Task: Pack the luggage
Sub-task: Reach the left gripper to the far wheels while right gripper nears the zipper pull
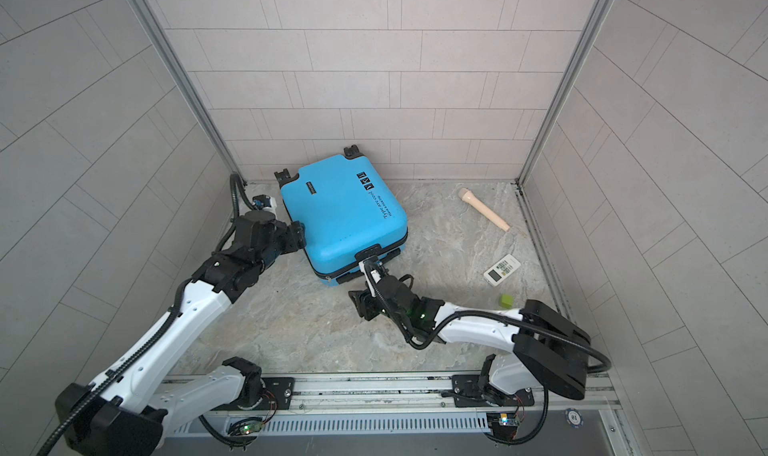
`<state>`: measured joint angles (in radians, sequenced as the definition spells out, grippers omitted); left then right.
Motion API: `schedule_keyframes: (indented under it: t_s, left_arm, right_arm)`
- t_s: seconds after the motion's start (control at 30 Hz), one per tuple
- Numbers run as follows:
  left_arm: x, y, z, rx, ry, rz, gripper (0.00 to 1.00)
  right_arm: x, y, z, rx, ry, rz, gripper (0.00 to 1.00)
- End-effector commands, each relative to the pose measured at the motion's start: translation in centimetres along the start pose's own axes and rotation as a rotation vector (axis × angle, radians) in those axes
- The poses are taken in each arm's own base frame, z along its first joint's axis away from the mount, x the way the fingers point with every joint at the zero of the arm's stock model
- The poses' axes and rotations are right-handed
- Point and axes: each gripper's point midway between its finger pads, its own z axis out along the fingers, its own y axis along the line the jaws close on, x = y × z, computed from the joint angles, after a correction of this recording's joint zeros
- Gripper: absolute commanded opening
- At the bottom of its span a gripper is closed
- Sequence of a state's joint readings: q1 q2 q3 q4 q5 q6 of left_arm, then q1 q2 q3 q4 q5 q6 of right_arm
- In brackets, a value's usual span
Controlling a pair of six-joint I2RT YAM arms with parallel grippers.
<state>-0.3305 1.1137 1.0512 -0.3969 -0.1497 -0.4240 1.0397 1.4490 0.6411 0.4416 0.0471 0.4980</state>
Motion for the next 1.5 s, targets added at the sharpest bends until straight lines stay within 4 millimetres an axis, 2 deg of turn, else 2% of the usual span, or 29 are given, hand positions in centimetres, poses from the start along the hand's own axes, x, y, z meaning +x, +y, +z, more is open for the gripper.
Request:
schedule_keyframes:
  t_s: [0.0, 0.07, 0.13, 0.2, 0.27, 0.4, 0.57, 0.7, 0.77, 0.8, 0.83, 0.97, 1.03, 1.17, 1.47]
  left_arm:
    - [-2.7, 0.5, 1.4, 0.013, -0.016, -0.009, 0.81]
    - [-4.0, 1.8, 2.8, -0.006, -0.025, -0.058, 0.81]
    - [-5.6, 3.9, 4.4, -0.028, -0.040, -0.141, 0.82]
    - [-7.5, 6.4, 5.9, -0.049, -0.059, -0.239, 0.82]
    - [-9.1, 7.6, 7.3, -0.082, -0.072, -0.257, 0.83]
    - [-11.2, 8.4, 11.7, -0.078, -0.054, -0.293, 0.84]
    - [-12.5, 7.6, 17.5, -0.027, -0.009, -0.292, 0.87]
    - [-10.7, 6.8, 21.3, -0.031, 0.157, -0.219, 0.89]
    - [-9.6, 6.4, 21.8, -0.040, 0.224, -0.168, 0.88]
    - [-8.9, 6.4, 21.9, -0.045, 0.246, -0.152, 0.88]
    - [-8.4, 6.4, 21.9, -0.049, 0.257, -0.142, 0.87]
    - [-5.5, 6.9, 21.2, -0.068, 0.319, -0.096, 0.82]
    - [-4.4, 7.2, 20.5, -0.072, 0.346, -0.089, 0.78]
    - [-2.1, 7.1, 19.3, -0.063, 0.395, -0.090, 0.70]
    - [3.1, 6.2, 17.1, -0.030, 0.528, -0.112, 0.63]
  right_arm:
    - [-2.6, 2.0, 1.2, -0.005, -0.198, -0.101, 0.58]
    - [-2.2, 2.5, 2.3, 0.002, -0.206, -0.109, 0.58]
    - [-2.0, 2.1, 3.0, 0.032, -0.202, -0.104, 0.58]
    - [-2.3, 1.4, 2.8, 0.062, -0.209, -0.099, 0.59]
    - [-2.6, 0.9, 2.3, 0.077, -0.201, -0.098, 0.61]
    - [-2.6, -0.6, 1.5, 0.127, -0.167, -0.112, 0.66]
    - [-2.4, -2.5, 0.6, 0.157, -0.154, -0.102, 0.70]
    - [-2.0, -2.6, 0.4, 0.149, -0.122, -0.165, 0.71]
    - [-2.3, -2.1, 0.5, 0.128, -0.132, -0.196, 0.71]
    - [-1.1, -2.3, 0.6, 0.115, -0.117, -0.217, 0.70]
    - [-1.0, -2.0, 0.8, 0.096, -0.128, -0.232, 0.69]
    - [-0.6, -0.7, 2.3, 0.046, -0.139, -0.281, 0.62]
    - [0.2, -0.6, 3.0, 0.039, -0.124, -0.289, 0.59]
    - [-0.1, -0.2, 3.8, 0.019, -0.176, -0.269, 0.57]
    - [-0.8, 1.1, 3.8, -0.030, -0.225, -0.269, 0.56]
